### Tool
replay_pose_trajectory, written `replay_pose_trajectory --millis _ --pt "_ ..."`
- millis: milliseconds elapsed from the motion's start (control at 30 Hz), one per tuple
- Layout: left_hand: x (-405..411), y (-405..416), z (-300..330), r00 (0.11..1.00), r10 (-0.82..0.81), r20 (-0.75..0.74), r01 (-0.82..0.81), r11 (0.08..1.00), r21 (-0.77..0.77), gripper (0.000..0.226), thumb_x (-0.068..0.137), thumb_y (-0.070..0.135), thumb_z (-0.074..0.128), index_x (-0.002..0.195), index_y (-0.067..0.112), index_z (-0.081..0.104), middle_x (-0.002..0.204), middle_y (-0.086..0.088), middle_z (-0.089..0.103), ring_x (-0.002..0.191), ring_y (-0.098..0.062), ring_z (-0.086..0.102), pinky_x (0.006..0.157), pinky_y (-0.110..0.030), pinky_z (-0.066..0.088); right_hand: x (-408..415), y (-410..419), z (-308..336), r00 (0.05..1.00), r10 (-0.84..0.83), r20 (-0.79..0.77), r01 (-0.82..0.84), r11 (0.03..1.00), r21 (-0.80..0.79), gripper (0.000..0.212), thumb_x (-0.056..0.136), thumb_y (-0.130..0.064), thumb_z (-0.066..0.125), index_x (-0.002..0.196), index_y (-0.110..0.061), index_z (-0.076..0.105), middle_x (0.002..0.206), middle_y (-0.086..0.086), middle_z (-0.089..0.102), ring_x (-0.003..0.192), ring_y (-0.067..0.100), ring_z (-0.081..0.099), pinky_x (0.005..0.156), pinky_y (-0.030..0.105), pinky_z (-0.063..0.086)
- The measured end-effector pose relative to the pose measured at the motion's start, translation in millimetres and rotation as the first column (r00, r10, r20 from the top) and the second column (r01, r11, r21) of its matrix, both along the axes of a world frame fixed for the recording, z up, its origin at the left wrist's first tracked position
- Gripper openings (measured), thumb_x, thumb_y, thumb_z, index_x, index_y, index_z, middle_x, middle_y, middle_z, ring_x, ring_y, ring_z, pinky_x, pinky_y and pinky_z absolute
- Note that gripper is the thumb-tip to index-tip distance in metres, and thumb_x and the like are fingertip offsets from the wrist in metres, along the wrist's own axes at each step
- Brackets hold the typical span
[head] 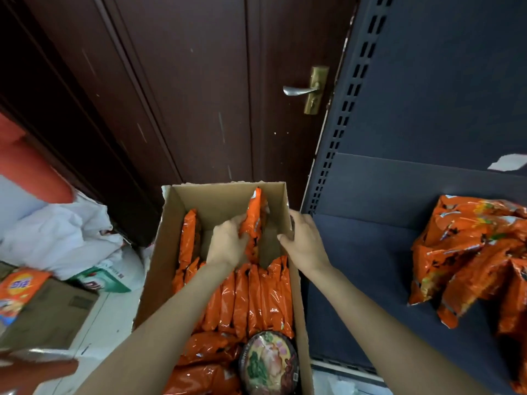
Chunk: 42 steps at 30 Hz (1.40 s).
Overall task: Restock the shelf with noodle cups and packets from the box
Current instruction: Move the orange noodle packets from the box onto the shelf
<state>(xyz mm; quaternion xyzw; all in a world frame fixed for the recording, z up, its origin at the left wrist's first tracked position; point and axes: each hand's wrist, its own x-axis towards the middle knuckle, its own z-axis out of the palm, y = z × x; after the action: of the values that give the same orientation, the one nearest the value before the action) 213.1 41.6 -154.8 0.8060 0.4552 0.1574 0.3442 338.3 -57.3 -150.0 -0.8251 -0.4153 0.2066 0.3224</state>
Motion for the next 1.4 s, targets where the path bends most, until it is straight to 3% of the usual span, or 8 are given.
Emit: replay_pose_trajectory --millis 133,300,567,767,967,1067,1200,1400 --pt "-34 9 26 0.994 0.042 0.101 -0.046 0.998 0.035 0.045 0.088 0.004 0.056 0.131 0.014 0.054 0.118 -0.005 0.066 0.111 -0.017 0.061 0.097 -0.021 0.043 -25 20 22 0.99 0.051 0.131 -0.058 0.997 0.048 0.053 0.091 -0.017 0.058 0.141 -0.018 0.038 0.136 0.001 0.04 0.13 0.018 0.035 0.105 0.031 0.037" --pt "-82 32 57 0.971 0.084 0.222 -0.105 0.991 0.083 0.04 0.088 0.007 0.056 0.126 0.02 0.06 0.102 0.006 0.068 0.09 -0.003 0.06 0.082 -0.008 0.042 -70 54 38 0.992 0.123 0.022 -0.124 0.991 0.04 0.048 0.091 -0.022 0.058 0.137 -0.019 0.044 0.134 0.001 0.047 0.125 0.018 0.046 0.103 0.034 0.041" --pt "-172 97 86 0.897 0.16 0.413 -0.246 0.955 0.164 0.043 0.085 0.004 0.056 0.125 0.019 0.061 0.096 -0.001 0.067 0.079 -0.003 0.061 0.08 -0.015 0.048 -142 108 47 0.989 0.122 -0.079 -0.121 0.992 0.024 0.051 0.09 -0.018 0.06 0.139 -0.017 0.043 0.13 0.006 0.054 0.113 0.016 0.056 0.09 0.017 0.037" --pt "-220 126 68 0.934 0.218 0.284 -0.291 0.924 0.248 0.04 0.088 0.005 0.054 0.128 0.012 0.058 0.092 -0.002 0.052 0.08 -0.013 0.051 0.071 -0.011 0.031 -171 123 21 0.996 0.028 -0.089 -0.038 0.993 -0.108 0.047 0.091 -0.018 0.059 0.137 -0.013 0.046 0.132 0.008 0.056 0.118 0.021 0.056 0.098 0.027 0.04" --pt "-225 137 22 0.983 0.176 0.056 -0.181 0.977 0.112 0.042 0.086 0.006 0.053 0.127 0.014 0.059 0.105 -0.015 0.063 0.095 -0.028 0.059 0.078 -0.02 0.036 -171 141 -19 0.996 0.012 -0.086 -0.037 0.956 -0.292 0.039 0.093 -0.017 0.054 0.131 -0.006 0.05 0.129 0.014 0.057 0.114 0.029 0.056 0.099 0.037 0.042" --pt "-219 135 6 0.985 0.161 0.068 -0.164 0.986 0.037 0.041 0.085 0.004 0.053 0.125 0.014 0.061 0.107 -0.011 0.067 0.096 -0.025 0.061 0.081 -0.023 0.042 -166 153 -38 0.995 -0.026 -0.1 -0.012 0.932 -0.363 0.029 0.093 -0.021 0.054 0.117 -0.005 0.059 0.119 0.018 0.062 0.104 0.031 0.059 0.093 0.042 0.047" --pt "-215 135 -1 0.985 0.137 0.102 -0.136 0.991 -0.018 0.039 0.086 0.0 0.052 0.122 0.011 0.063 0.107 -0.007 0.069 0.085 -0.01 0.056 0.069 -0.002 0.034 -156 164 -62 0.991 -0.074 -0.108 0.02 0.9 -0.435 0.024 0.091 -0.023 0.054 0.104 -0.007 0.066 0.108 0.017 0.067 0.097 0.032 0.063 0.085 0.04 0.05" --pt "-214 133 3 0.983 0.135 0.126 -0.134 0.991 -0.019 0.039 0.088 0.001 0.052 0.124 0.012 0.061 0.11 -0.006 0.067 0.087 -0.01 0.055 0.077 -0.016 0.041 -159 171 -64 0.984 -0.138 -0.109 0.084 0.915 -0.394 0.024 0.092 -0.01 0.045 0.095 -0.009 0.069 0.106 0.02 0.067 0.103 0.034 0.062 0.084 0.034 0.048"
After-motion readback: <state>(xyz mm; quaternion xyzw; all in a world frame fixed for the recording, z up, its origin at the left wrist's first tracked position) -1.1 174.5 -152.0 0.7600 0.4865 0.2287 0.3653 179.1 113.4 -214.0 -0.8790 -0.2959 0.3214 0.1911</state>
